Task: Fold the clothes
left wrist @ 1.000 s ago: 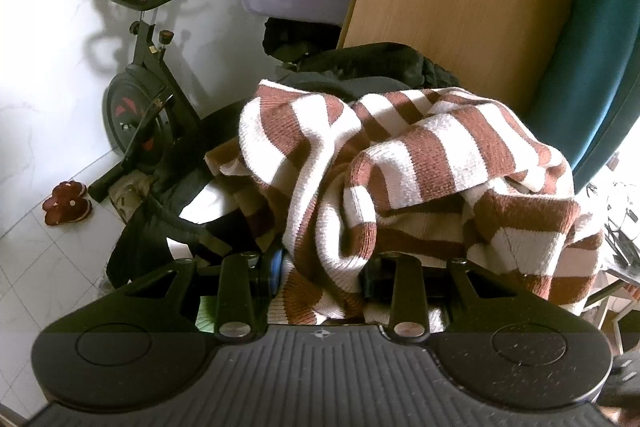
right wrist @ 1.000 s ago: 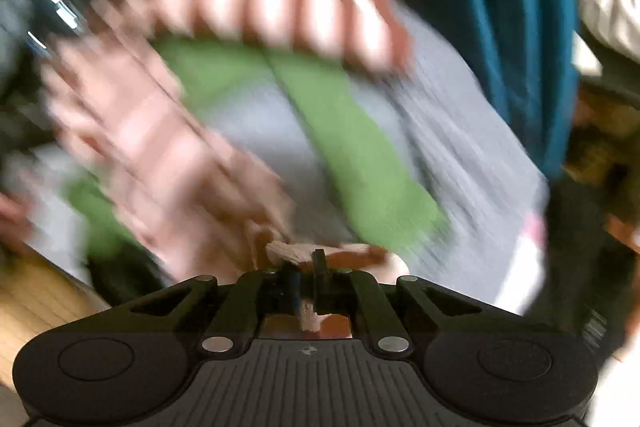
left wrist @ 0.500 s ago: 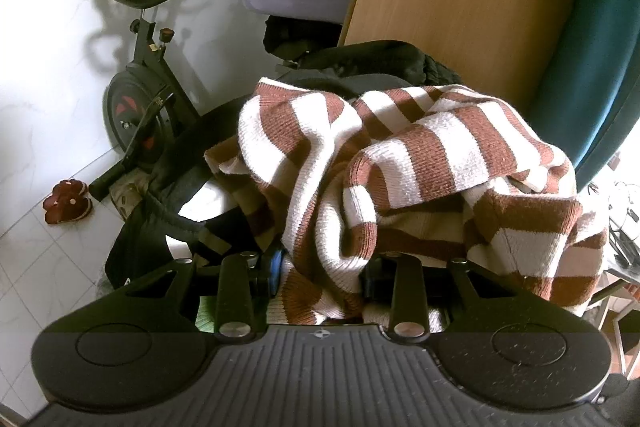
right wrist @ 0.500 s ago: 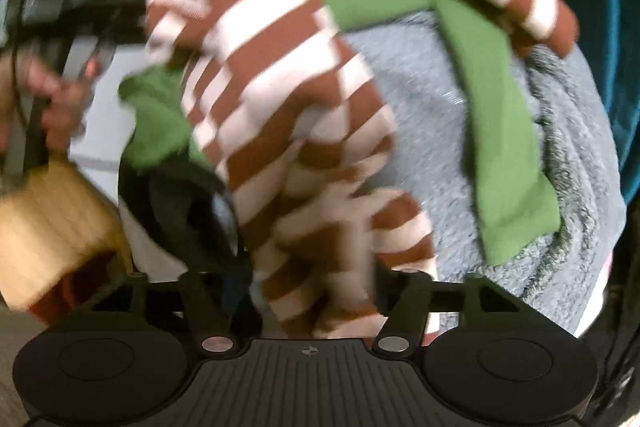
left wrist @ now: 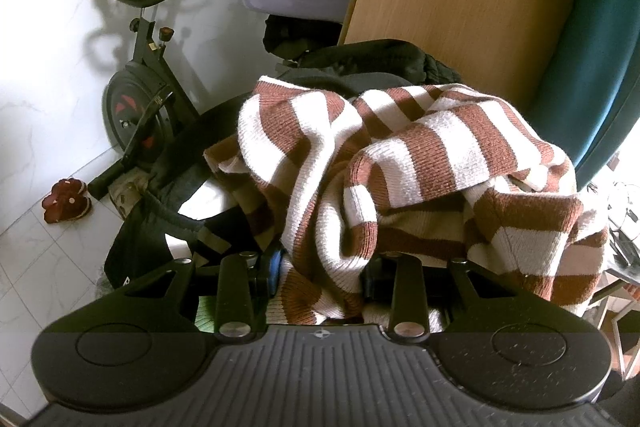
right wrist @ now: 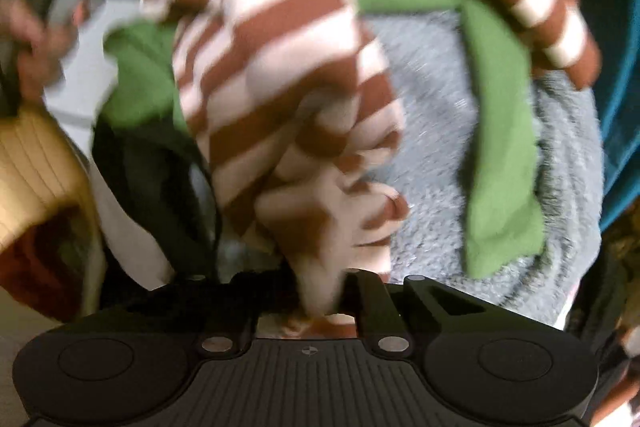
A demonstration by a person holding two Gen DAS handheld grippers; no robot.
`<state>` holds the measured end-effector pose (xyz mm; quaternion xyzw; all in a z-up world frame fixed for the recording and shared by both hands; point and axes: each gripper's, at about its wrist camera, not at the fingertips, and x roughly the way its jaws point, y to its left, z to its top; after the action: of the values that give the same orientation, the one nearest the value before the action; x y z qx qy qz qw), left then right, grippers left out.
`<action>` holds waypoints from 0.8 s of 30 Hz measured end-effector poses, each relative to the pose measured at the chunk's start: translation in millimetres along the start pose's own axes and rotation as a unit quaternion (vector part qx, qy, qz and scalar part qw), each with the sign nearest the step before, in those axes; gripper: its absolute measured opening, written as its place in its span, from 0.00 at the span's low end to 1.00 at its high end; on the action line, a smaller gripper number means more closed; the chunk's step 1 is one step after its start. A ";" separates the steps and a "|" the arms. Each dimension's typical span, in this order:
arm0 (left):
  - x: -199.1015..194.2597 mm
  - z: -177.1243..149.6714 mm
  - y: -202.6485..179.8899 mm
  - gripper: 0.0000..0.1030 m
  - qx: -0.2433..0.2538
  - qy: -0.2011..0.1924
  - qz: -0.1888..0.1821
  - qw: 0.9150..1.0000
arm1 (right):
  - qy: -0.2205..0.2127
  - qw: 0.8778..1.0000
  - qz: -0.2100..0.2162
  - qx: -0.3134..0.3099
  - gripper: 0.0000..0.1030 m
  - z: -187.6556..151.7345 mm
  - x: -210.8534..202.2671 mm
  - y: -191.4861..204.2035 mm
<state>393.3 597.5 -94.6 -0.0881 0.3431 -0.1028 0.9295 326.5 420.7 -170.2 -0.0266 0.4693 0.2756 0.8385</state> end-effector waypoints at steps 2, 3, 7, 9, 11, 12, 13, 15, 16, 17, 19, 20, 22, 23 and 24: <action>0.1 0.3 0.7 0.35 0.000 0.001 -0.002 1.000 | -0.017 1.000 0.004 0.017 0.09 6.1 -21.4 -3.0; 0.3 0.5 1.2 0.35 0.000 0.002 -0.003 1.000 | -0.028 0.999 0.008 0.028 0.08 9.5 -32.5 -5.0; 0.5 1.7 1.6 0.35 0.000 0.002 -0.006 1.000 | -0.085 0.993 0.025 0.083 0.08 19.2 -71.9 -20.1; -0.2 2.2 0.5 0.35 0.004 0.001 -0.005 1.000 | -0.104 0.990 0.024 0.094 0.08 23.2 -83.5 -24.3; -1.6 4.2 0.3 0.34 0.009 0.001 -0.006 1.000 | -0.116 0.990 0.013 0.083 0.08 31.1 -87.5 -27.9; -2.6 5.6 1.2 0.34 0.007 0.001 -0.009 1.000 | -0.123 0.990 0.004 0.072 0.08 34.3 -89.4 -26.6; -3.7 6.9 2.0 0.34 0.004 0.002 -0.011 1.000 | -0.132 0.989 -0.004 0.062 0.08 38.0 -91.7 -25.5; -6.0 9.4 4.2 0.34 -0.001 0.002 -0.015 1.000 | -0.163 0.985 -0.016 0.050 0.08 50.2 -101.2 -23.9; -7.2 10.2 4.3 0.34 -0.002 0.002 -0.015 1.000 | -0.184 0.982 -0.024 0.043 0.08 59.0 -107.9 -22.7; -8.7 11.2 4.1 0.34 -0.002 0.001 -0.015 1.000 | -0.205 0.978 -0.033 0.035 0.08 67.5 -115.6 -22.0; -13.7 13.5 2.5 0.33 -0.005 -0.005 -0.018 1.000 | -0.244 0.968 -0.051 0.011 0.08 84.5 -134.1 -19.8; -16.5 14.7 1.7 0.33 -0.007 -0.009 -0.019 1.000 | -0.263 0.963 -0.062 -0.005 0.08 93.8 -140.6 -14.9; -23.9 19.1 -1.1 0.33 -0.008 -0.024 -0.024 0.999 | -0.292 0.951 -0.086 -0.045 0.07 108.4 -151.4 -8.2; -26.7 21.3 -2.3 0.33 -0.009 -0.030 -0.026 0.999 | -0.297 0.948 -0.098 -0.067 0.07 114.3 -156.8 -12.7; -27.2 23.3 -3.1 0.33 -0.009 -0.032 -0.027 0.999 | -0.292 0.947 -0.107 -0.085 0.07 120.3 -155.1 -16.3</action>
<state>387.9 603.5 -59.6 -0.1094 0.3118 -0.1221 0.9359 364.1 375.6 17.9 -0.0659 0.1733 0.2186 0.9580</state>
